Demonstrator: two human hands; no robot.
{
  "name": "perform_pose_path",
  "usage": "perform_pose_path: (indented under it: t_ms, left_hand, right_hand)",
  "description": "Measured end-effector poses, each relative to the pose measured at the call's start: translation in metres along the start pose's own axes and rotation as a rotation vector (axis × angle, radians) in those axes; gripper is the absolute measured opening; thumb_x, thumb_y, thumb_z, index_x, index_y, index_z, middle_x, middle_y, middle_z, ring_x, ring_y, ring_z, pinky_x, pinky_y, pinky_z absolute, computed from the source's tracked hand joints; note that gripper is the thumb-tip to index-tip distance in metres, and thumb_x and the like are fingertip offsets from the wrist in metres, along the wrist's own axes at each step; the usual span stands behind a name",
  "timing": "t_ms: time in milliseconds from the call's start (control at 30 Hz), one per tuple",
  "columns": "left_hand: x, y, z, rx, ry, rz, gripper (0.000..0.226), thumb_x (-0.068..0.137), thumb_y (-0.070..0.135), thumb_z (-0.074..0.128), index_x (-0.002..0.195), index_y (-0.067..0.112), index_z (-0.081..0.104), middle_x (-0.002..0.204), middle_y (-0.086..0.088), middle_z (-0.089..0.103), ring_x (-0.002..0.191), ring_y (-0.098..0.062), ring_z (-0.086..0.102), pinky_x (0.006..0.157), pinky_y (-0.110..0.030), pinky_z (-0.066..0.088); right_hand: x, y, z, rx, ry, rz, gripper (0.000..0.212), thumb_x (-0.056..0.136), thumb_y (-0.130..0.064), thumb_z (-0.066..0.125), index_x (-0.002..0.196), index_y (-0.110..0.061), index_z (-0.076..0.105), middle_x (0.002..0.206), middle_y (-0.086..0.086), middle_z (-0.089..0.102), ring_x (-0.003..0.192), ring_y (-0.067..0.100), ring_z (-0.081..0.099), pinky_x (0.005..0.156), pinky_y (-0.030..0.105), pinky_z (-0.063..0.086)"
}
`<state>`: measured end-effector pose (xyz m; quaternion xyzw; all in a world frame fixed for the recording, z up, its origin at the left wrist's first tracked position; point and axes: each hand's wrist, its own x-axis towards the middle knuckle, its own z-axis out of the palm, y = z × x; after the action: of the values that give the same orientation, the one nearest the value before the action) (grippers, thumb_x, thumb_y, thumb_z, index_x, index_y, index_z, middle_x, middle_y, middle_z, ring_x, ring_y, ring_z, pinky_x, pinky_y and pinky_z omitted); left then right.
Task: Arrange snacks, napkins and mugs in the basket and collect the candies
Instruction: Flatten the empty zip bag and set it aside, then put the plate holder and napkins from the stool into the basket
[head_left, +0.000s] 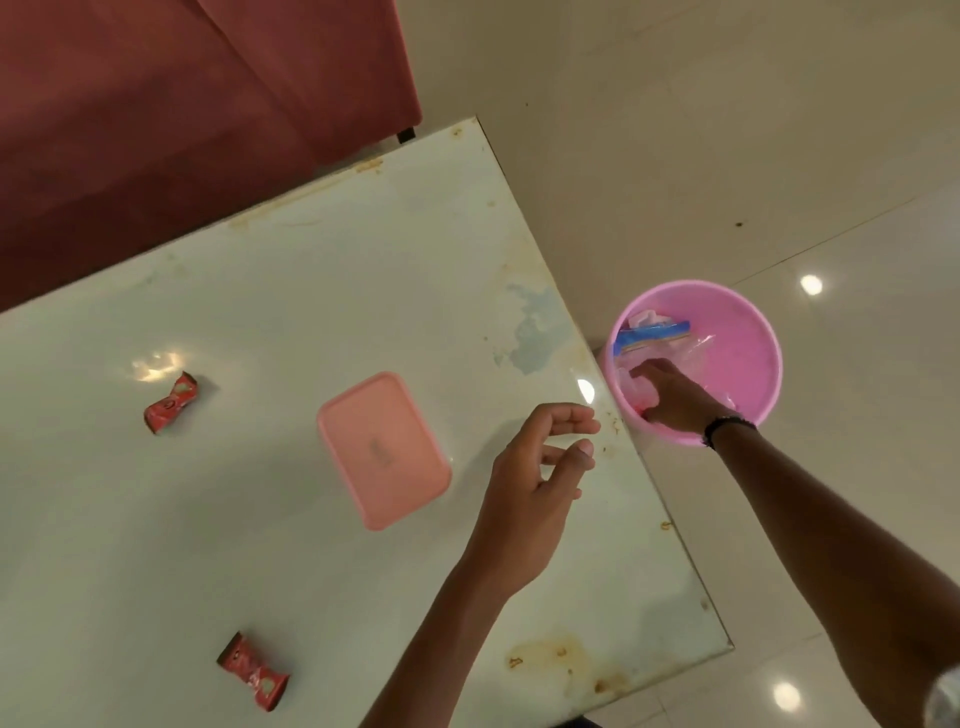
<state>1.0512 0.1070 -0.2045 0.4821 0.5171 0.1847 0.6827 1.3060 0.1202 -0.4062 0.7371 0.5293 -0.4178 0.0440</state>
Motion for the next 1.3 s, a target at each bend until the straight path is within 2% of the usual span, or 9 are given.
perform_pose_path:
  t_ms: [100,233,333,400,467,700,800,1067,1300]
  left_hand:
    - [-0.016,0.01,-0.005,0.002,0.006,-0.017,0.02,0.094,0.018,0.05,0.108,0.031,0.057,0.112,0.017,0.063,0.096,-0.014,0.062,0.07,-0.02,0.053]
    - [-0.045,0.032,-0.018,-0.002,0.041,-0.033,0.02,0.094,0.017,0.049,0.109,0.029,0.056,0.11,0.016,0.065,0.092,-0.012,0.063,0.073,-0.024,0.053]
    - [-0.075,0.051,-0.035,-0.029,0.122,-0.035,0.019,0.094,0.014,0.048,0.106,0.026,0.057,0.106,0.012,0.067,0.088,-0.011,0.065,0.072,-0.024,0.052]
    - [-0.098,0.06,-0.052,-0.041,0.18,-0.032,0.019,0.094,0.011,0.047,0.105,0.023,0.057,0.103,0.008,0.068,0.086,-0.012,0.065,0.07,-0.024,0.051]
    - [-0.124,0.067,-0.074,-0.057,0.234,-0.017,0.018,0.094,0.011,0.046,0.105,0.021,0.057,0.1,0.006,0.07,0.083,-0.012,0.065,0.068,-0.024,0.051]
    - [-0.213,0.061,-0.18,-0.178,0.494,0.007,0.018,0.088,0.021,0.048,0.103,0.018,0.058,0.093,0.002,0.072,0.081,-0.015,0.067,0.067,-0.025,0.051]
    - [-0.25,0.042,-0.23,-0.22,0.574,0.0,0.018,0.094,0.008,0.046,0.103,0.018,0.058,0.093,0.001,0.073,0.081,-0.018,0.067,0.067,-0.025,0.051]
    - [-0.365,-0.02,-0.381,-0.257,0.649,0.0,0.015,0.096,0.013,0.046,0.102,0.022,0.057,0.092,0.005,0.072,0.078,-0.011,0.066,0.065,-0.019,0.051]
    - [-0.432,-0.063,-0.5,-0.244,0.805,-0.05,0.017,0.094,0.008,0.048,0.099,0.021,0.058,0.087,0.004,0.072,0.073,-0.012,0.065,0.063,-0.025,0.049]
  right_hand:
    - [-0.031,-0.02,-0.031,-0.036,0.021,-0.02,0.074,0.073,-0.014,0.076,0.138,-0.017,0.04,0.153,0.008,0.023,0.125,0.036,0.045,0.104,0.052,0.038]
    - [-0.092,-0.058,-0.065,0.094,0.261,-0.036,0.048,0.081,-0.01,0.069,0.126,-0.008,0.052,0.139,0.015,0.046,0.119,0.033,0.052,0.1,0.045,0.042]
    - [-0.152,-0.11,-0.077,0.267,0.51,-0.124,0.023,0.088,0.0,0.058,0.111,-0.005,0.061,0.12,0.014,0.062,0.09,0.023,0.063,0.082,0.028,0.049]
    - [-0.188,-0.152,-0.076,0.348,0.543,-0.196,0.019,0.089,0.002,0.056,0.104,-0.007,0.064,0.109,0.012,0.067,0.082,0.019,0.062,0.074,0.013,0.046]
    - [-0.216,-0.197,-0.069,0.413,0.494,-0.278,0.024,0.088,0.005,0.056,0.1,-0.015,0.063,0.101,0.008,0.069,0.079,0.014,0.067,0.071,0.005,0.046]
    - [-0.28,-0.361,-0.02,0.483,0.247,-0.465,0.026,0.09,0.0,0.054,0.1,-0.023,0.062,0.103,-0.009,0.067,0.083,0.003,0.067,0.074,0.008,0.048]
    - [-0.295,-0.423,0.01,0.478,0.189,-0.531,0.026,0.091,0.003,0.053,0.101,-0.02,0.063,0.103,-0.008,0.067,0.086,0.003,0.067,0.074,0.006,0.046]
    - [-0.329,-0.568,0.121,0.51,0.118,-0.532,0.023,0.092,0.002,0.051,0.099,-0.015,0.064,0.105,-0.008,0.068,0.084,0.001,0.067,0.068,0.005,0.046]
    - [-0.335,-0.681,0.194,0.577,0.026,-0.57,0.021,0.093,0.001,0.049,0.101,-0.012,0.063,0.104,-0.003,0.068,0.081,0.004,0.068,0.068,0.007,0.047]
